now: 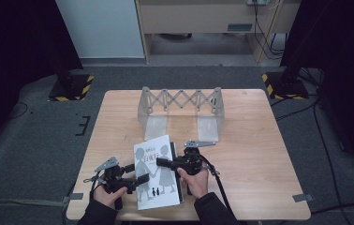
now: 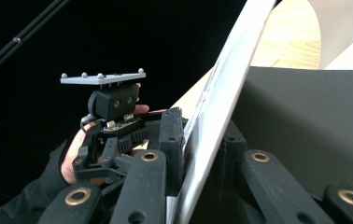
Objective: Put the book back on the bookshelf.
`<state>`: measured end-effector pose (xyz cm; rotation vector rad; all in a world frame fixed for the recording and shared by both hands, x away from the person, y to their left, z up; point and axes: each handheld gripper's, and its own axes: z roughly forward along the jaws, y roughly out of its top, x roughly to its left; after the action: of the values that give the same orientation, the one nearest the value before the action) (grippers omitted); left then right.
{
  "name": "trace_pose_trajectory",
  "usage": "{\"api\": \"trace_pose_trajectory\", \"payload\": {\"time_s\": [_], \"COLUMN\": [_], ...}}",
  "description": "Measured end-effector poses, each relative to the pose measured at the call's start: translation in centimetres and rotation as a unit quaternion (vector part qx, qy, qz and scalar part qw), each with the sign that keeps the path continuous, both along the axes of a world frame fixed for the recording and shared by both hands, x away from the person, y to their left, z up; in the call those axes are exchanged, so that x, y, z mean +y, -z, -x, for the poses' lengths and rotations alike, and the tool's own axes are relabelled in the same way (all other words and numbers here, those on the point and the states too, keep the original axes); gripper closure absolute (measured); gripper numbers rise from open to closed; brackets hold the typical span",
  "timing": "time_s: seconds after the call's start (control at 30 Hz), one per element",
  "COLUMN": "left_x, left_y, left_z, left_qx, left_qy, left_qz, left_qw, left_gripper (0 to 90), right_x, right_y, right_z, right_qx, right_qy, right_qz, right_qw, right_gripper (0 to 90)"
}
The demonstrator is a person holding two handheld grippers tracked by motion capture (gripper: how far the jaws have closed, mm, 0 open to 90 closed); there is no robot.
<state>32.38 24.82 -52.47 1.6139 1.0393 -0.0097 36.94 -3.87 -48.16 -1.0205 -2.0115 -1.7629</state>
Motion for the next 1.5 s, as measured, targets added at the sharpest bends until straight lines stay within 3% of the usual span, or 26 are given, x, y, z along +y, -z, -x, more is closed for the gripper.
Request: {"api": "trace_pose_trajectory", "payload": {"time_s": [0.13,0.27,0.33,0.6,0.67,0.7,0.77,0.9,0.97,1.03,1.13,1.2,1.23,1.27,1.3,1.4,1.5], "left_x": [0.0,-0.1,-0.1,-0.7,-0.8,-0.9,-1.0,-1.1,-1.1,-1.1,-0.9,-0.9,-1.0,-1.0,-1.1,-1.1,-1.1], "left_y": [0.1,0.4,0.4,1.1,1.4,1.7,1.9,1.8,1.8,1.9,2.0,2.0,2.0,2.0,2.0,2.2,2.2], "left_z": [-0.4,-0.7,-0.8,-1.1,-1.1,-1.2,-1.3,-1.2,-1.1,-1.0,-1.0,-1.0,-0.9,-0.9,-0.9,-0.9,-0.9], "left_qx": [0.017,0.038,0.041,0.076,0.095,0.108,0.121,0.112,0.106,0.104,0.109,0.105,0.098,0.096,0.096,0.090,0.086], "left_qy": [0.016,0.045,0.047,0.048,0.046,0.043,0.044,0.041,0.039,0.034,0.026,0.023,0.022,0.019,0.017,0.018,0.018], "left_qz": [0.008,0.031,0.026,0.027,0.029,0.031,0.026,0.011,0.003,0.005,0.013,0.014,0.003,0.002,0.004,0.006,0.006], "left_qw": [0.9997,0.9978,0.9977,0.9956,0.9940,0.9928,0.9913,0.9928,0.9936,0.9940,0.9936,0.9941,0.9950,0.9952,0.9953,0.9957,0.9961], "left_gripper": [0.0,0.0,0.0,0.7,0.7,0.8,1.1,2.5,6.4,8.5,10.5,11.9,13.1,14.5,14.4,14.4,14.4], "right_x": [-0.3,-0.4,-0.3,-0.8,-0.9,-1.0,-1.1,-1.5,-1.5,-1.5,-1.7,-1.8,-1.9,-1.9,-1.9,-2.0,-2.2], "right_y": [0.2,0.2,0.1,0.5,0.6,0.8,1.3,2.0,2.1,2.5,3.4,3.5,3.4,3.3,3.4,3.7,4.1], "right_z": [0.0,-0.1,-0.1,-0.3,-0.2,-0.1,-0.1,-0.1,-0.1,-0.1,0.1,0.1,0.3,0.3,0.4,0.6,0.8], "right_qx": [-0.008,-0.008,-0.006,-0.014,-0.029,-0.047,-0.055,-0.061,-0.070,-0.063,-0.055,-0.060,-0.070,-0.073,-0.080,-0.062,-0.053], "right_qy": [-0.007,-0.026,-0.028,-0.012,0.000,0.013,0.027,0.039,0.054,0.059,0.079,0.088,0.098,0.100,0.102,0.099,0.107], "right_qz": [-0.004,-0.010,-0.006,0.049,0.062,0.073,0.085,0.096,0.139,0.159,0.145,0.153,0.174,0.211,0.225,0.206,0.190], "right_qw": [0.9999,0.9996,0.9996,0.9986,0.9977,0.9961,0.9945,0.9927,0.9864,0.9835,0.9848,0.9825,0.9774,0.9697,0.9658,0.9714,0.9745], "right_gripper": [77.3,77.6,77.6,75.1,70.8,68.3,63.4,56.4,44.8,40.4,37.9,35.8,33.6,31.7,32.0,31.8,31.9]}}
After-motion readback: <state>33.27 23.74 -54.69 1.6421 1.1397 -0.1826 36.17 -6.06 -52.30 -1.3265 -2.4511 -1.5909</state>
